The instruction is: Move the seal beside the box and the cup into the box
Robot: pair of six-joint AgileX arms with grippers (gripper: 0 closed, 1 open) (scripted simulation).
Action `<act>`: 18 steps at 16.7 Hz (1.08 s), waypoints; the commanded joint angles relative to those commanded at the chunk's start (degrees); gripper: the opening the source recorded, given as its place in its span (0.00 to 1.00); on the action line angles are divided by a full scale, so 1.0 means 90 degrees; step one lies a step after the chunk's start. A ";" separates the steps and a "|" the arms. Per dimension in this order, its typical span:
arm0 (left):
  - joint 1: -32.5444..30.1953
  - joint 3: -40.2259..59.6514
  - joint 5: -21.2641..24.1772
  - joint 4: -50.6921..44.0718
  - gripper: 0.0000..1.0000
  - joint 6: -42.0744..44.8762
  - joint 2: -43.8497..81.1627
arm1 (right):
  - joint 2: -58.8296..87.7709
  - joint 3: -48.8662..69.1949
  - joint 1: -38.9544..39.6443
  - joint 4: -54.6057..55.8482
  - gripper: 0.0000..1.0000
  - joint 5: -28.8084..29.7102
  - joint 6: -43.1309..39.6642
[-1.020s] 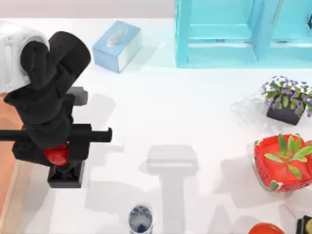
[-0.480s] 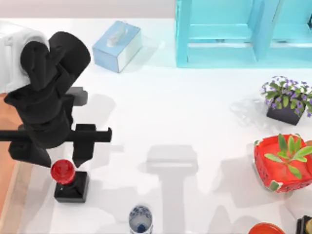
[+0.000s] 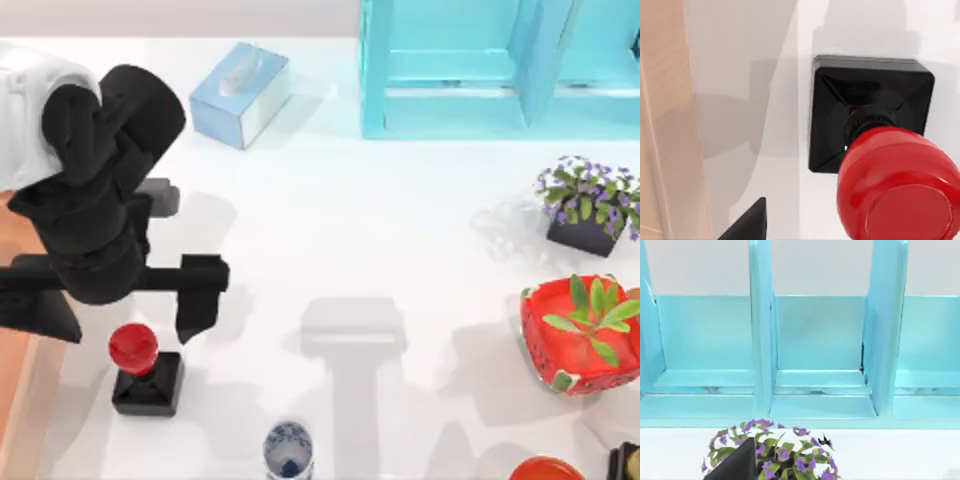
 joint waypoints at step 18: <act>-0.0042 0.2442 0.0000 -0.2532 1.00 -0.0036 -0.0092 | 0.0000 0.0000 0.0000 0.0000 1.00 0.0000 0.0000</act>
